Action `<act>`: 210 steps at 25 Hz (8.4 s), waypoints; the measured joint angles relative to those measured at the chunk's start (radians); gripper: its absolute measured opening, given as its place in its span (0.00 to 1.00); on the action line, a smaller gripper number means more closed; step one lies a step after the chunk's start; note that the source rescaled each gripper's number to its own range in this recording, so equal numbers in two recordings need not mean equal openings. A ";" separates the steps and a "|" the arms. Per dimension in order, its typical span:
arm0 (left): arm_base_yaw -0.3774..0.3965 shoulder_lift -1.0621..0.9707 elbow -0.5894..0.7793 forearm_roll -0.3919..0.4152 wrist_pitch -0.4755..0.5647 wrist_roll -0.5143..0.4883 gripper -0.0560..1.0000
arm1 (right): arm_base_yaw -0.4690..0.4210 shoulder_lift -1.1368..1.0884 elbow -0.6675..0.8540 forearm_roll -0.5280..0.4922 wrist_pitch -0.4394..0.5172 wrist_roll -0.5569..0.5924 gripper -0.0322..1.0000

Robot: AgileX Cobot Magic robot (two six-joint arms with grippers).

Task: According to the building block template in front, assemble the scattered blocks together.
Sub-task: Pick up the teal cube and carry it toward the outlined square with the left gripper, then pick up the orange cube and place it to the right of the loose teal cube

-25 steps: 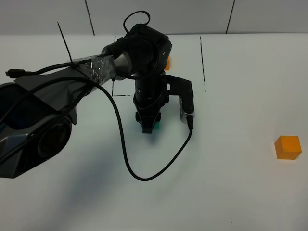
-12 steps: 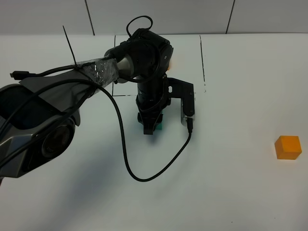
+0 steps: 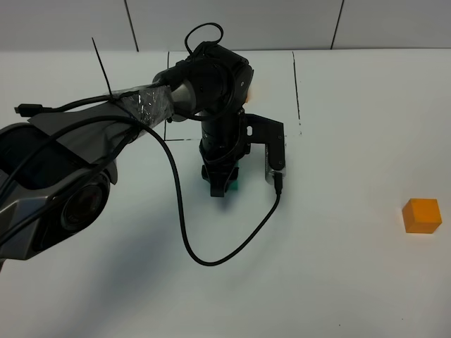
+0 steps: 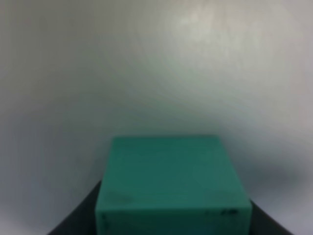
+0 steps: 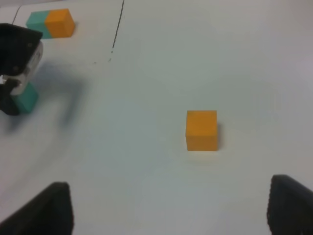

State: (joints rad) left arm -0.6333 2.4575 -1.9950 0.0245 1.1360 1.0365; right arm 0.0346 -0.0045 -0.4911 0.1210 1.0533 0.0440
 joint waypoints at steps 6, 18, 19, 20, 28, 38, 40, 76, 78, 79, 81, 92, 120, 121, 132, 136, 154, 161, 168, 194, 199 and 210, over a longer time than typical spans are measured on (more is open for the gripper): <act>0.000 -0.010 0.000 -0.017 0.039 -0.001 0.46 | 0.000 0.000 0.000 0.000 0.000 0.000 0.89; 0.083 -0.190 0.000 -0.053 0.055 -0.415 0.69 | 0.000 0.000 0.000 0.000 0.000 0.000 0.89; 0.114 -0.201 0.000 -0.054 0.054 -0.455 0.69 | 0.000 0.000 0.000 0.000 0.000 0.000 0.89; 0.141 -0.207 0.001 -0.054 0.054 -0.493 0.69 | 0.000 0.000 0.000 0.000 0.000 0.000 0.89; 0.388 -0.360 0.123 -0.070 -0.019 -0.660 0.69 | 0.000 0.000 0.000 0.003 0.000 0.000 0.89; 0.630 -0.689 0.465 -0.068 -0.117 -0.822 0.69 | 0.000 0.000 0.000 0.004 0.000 0.000 0.89; 0.641 -0.772 0.538 -0.062 -0.143 -0.834 0.69 | 0.000 0.000 0.000 0.004 0.000 0.000 0.89; 0.605 -2.302 1.476 -0.050 -0.087 -1.037 0.69 | 0.000 0.000 0.000 0.004 0.000 0.000 0.89; 0.605 -2.336 1.482 -0.050 -0.088 -1.037 0.69 | 0.000 0.000 0.000 0.004 0.000 0.000 0.89; 0.605 -2.349 1.486 -0.050 -0.090 -1.037 0.69 | 0.000 0.000 0.000 0.004 0.000 0.000 0.89; 0.605 -2.377 1.486 -0.050 -0.088 -1.037 0.69 | 0.000 0.000 0.000 0.004 0.000 0.000 0.89; 0.605 -2.462 1.492 -0.050 -0.086 -1.037 0.69 | 0.000 0.000 0.000 0.005 0.000 0.000 0.89; 0.605 -2.462 1.492 -0.050 -0.086 -1.037 0.69 | 0.000 0.000 0.000 0.051 -0.009 0.026 0.89; 0.605 -2.462 1.492 -0.050 -0.086 -1.037 0.69 | 0.000 0.002 0.000 0.051 -0.009 0.031 0.89; 0.605 -2.461 1.492 -0.049 -0.085 -1.037 0.69 | 0.000 0.694 -0.131 0.047 -0.062 0.045 0.89; 0.605 -2.461 1.492 -0.049 -0.085 -1.037 0.69 | 0.000 1.024 -0.226 0.034 -0.146 -0.022 0.89; 0.605 -2.462 1.492 -0.049 -0.085 -1.037 0.69 | 0.000 1.601 -0.268 0.027 -0.473 -0.162 0.89; 0.605 -2.462 1.492 -0.049 -0.085 -1.037 0.69 | 0.000 1.641 -0.269 0.026 -0.516 -0.162 0.89; 0.605 -2.462 1.492 -0.049 -0.085 -1.037 0.69 | 0.000 1.681 -0.269 0.022 -0.547 -0.162 0.89; 0.605 -2.462 1.492 -0.047 -0.085 -1.037 0.69 | 0.000 1.802 -0.319 -0.003 -0.552 -0.160 0.03; 0.605 -2.462 1.492 -0.047 -0.085 -1.037 0.69 | 0.027 1.804 -0.418 -0.019 -0.423 -0.212 0.03; 0.605 -2.462 1.492 -0.047 -0.085 -1.037 0.69 | 0.399 1.850 -0.730 -0.101 -0.225 -0.834 0.03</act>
State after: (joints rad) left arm -0.0284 -0.0043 -0.5028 -0.0226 1.0511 0.0000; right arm 0.4341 1.8451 -1.2207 0.0204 0.8280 -0.7904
